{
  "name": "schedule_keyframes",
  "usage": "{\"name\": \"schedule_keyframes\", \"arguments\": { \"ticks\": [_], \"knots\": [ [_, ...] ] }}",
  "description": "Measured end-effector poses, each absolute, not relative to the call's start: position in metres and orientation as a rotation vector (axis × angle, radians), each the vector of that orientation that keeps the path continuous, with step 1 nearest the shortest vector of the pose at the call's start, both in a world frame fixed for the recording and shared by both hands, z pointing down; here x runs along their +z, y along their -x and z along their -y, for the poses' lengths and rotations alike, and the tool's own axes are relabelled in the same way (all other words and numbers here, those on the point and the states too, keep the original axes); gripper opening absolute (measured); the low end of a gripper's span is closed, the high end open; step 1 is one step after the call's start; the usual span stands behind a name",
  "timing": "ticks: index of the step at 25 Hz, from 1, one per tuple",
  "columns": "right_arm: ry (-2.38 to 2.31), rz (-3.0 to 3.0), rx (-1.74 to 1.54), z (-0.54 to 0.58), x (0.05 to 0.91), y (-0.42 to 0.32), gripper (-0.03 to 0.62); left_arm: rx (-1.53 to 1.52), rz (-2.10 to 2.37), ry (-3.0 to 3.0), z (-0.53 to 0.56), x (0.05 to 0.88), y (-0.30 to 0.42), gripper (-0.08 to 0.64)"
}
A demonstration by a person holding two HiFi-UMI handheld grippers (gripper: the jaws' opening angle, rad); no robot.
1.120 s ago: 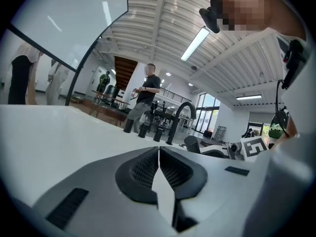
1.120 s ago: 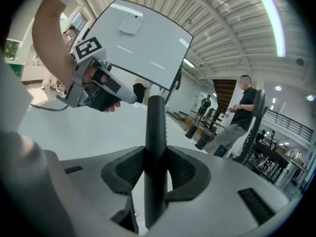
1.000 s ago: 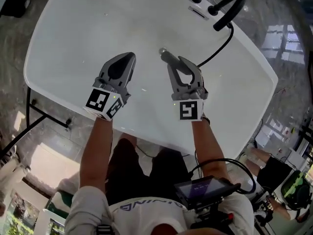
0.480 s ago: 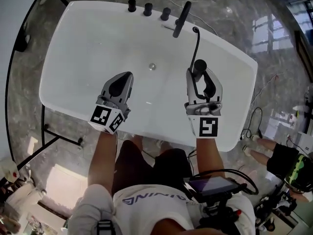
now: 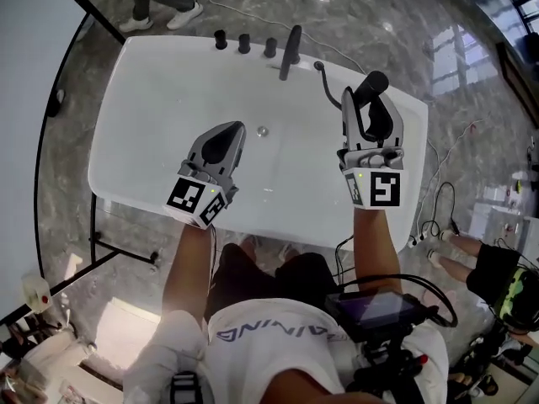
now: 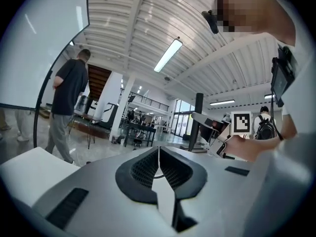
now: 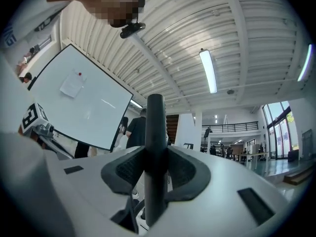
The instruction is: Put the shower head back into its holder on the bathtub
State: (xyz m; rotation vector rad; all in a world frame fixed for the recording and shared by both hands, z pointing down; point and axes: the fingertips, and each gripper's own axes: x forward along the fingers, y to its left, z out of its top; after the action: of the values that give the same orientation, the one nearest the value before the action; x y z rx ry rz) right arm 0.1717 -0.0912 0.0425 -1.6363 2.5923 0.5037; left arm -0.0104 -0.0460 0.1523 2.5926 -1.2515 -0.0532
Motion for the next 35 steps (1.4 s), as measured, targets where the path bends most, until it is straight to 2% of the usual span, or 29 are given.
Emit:
{"name": "schedule_keyframes", "arguments": {
  "ticks": [10,22,35],
  "knots": [
    [1.607,-2.517,0.489,0.137,-0.008,-0.216,0.140,-0.092,1.229,-2.646,0.063,0.108,-0.024,0.025],
    [1.585,-2.459,0.443,0.213,-0.037,-0.259,0.140,-0.121,1.149,-2.764,0.139,0.052,-0.086,0.025],
    [1.601,-2.440,0.423,0.294,-0.014,-0.248,0.140,-0.141,1.191,-2.732,0.168,0.064,-0.069,0.025]
  ]
}}
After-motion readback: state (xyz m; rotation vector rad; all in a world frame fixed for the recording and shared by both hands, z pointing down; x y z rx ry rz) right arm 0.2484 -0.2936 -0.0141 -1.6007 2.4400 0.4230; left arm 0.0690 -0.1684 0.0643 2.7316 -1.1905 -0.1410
